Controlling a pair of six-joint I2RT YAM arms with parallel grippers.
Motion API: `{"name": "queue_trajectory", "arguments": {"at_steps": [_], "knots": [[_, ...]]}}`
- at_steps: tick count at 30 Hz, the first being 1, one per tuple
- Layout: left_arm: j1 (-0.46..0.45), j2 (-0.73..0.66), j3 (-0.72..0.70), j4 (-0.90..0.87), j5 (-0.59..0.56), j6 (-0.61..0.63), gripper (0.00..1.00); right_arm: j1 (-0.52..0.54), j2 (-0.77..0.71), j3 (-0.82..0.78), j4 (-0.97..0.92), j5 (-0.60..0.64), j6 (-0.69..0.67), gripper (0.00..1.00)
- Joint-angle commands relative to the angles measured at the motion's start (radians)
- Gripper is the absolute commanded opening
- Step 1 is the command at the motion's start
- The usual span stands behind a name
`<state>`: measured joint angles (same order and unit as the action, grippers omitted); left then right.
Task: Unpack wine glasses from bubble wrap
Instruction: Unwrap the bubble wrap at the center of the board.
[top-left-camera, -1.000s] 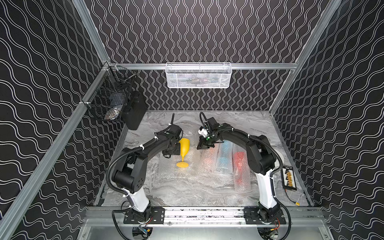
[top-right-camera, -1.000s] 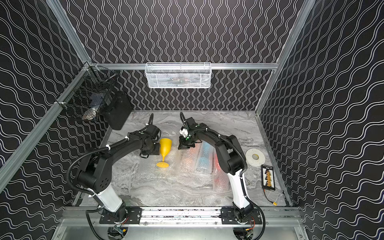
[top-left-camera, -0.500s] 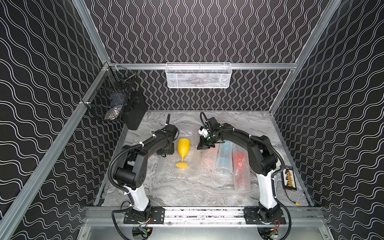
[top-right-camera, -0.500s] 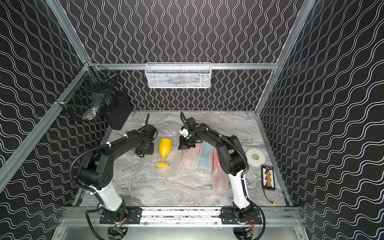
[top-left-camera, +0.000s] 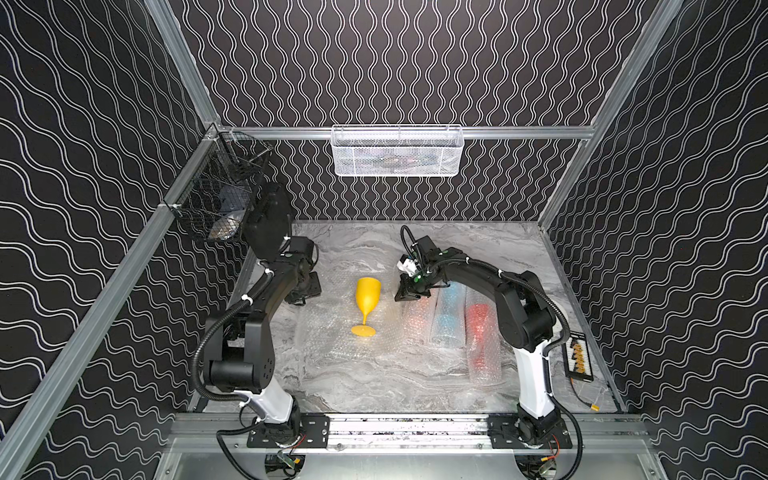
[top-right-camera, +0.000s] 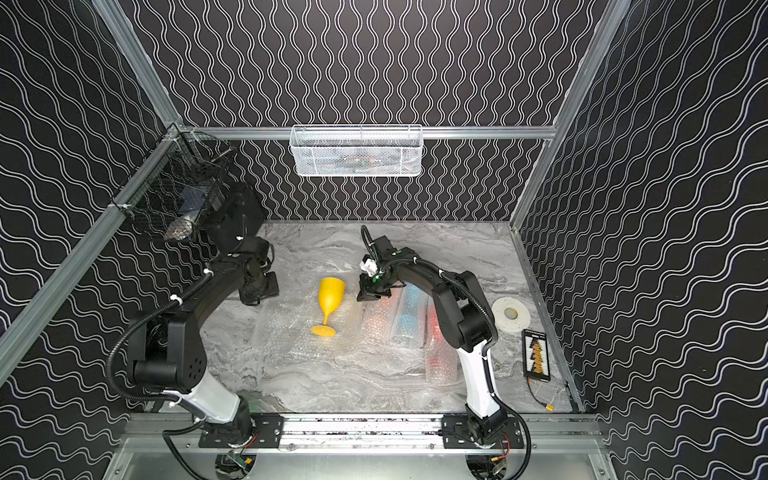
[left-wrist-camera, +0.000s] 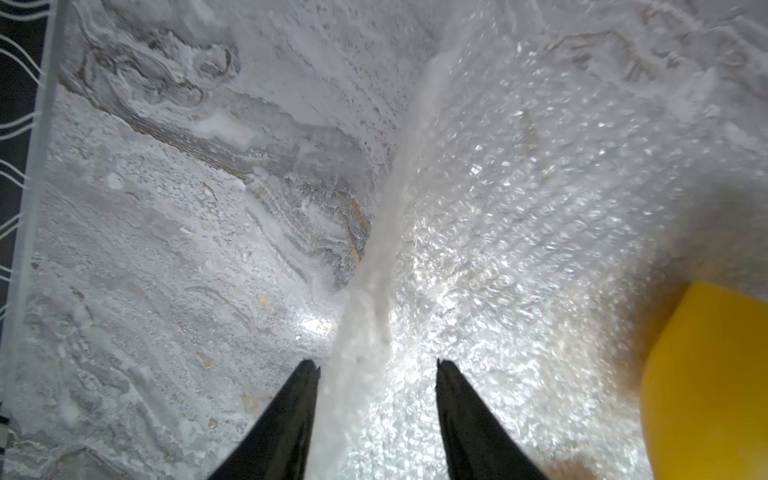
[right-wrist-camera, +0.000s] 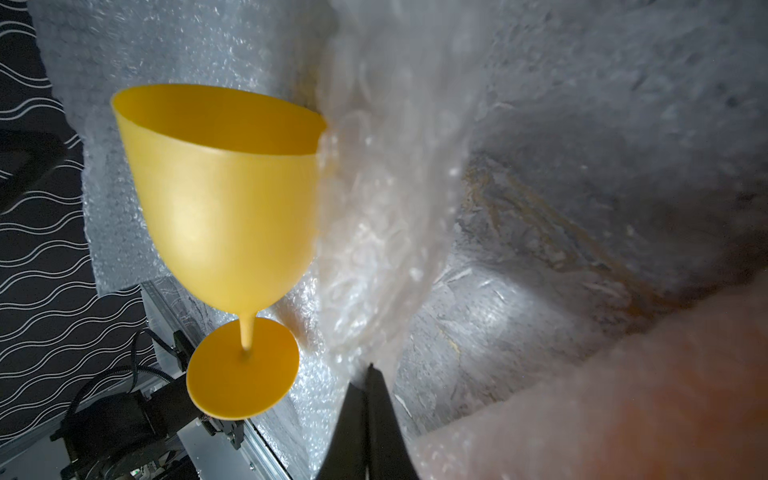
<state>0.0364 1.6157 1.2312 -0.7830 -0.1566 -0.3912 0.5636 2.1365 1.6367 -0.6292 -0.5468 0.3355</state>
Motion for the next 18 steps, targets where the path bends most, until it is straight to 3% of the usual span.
{"name": "queue_trajectory", "arguments": {"at_steps": [1,6,10,13,18], "knots": [[0.037,-0.036,0.024,-0.065,-0.01,0.048,0.51,-0.001,-0.002,0.008,-0.007,0.008,-0.01,0.0],[0.082,-0.079,0.025,-0.068,0.048,0.071,0.52,0.001,0.009,0.022,-0.007,0.014,-0.006,0.0],[0.082,-0.104,-0.011,-0.016,0.185,0.055,0.52,0.001,0.019,0.052,-0.026,0.029,-0.01,0.02],[0.081,-0.119,-0.067,0.052,0.309,0.027,0.52,-0.002,0.023,0.066,-0.03,0.038,-0.007,0.1],[0.048,-0.073,-0.127,0.128,0.399,-0.015,0.51,-0.002,0.035,0.076,-0.04,0.06,-0.007,0.2]]}}
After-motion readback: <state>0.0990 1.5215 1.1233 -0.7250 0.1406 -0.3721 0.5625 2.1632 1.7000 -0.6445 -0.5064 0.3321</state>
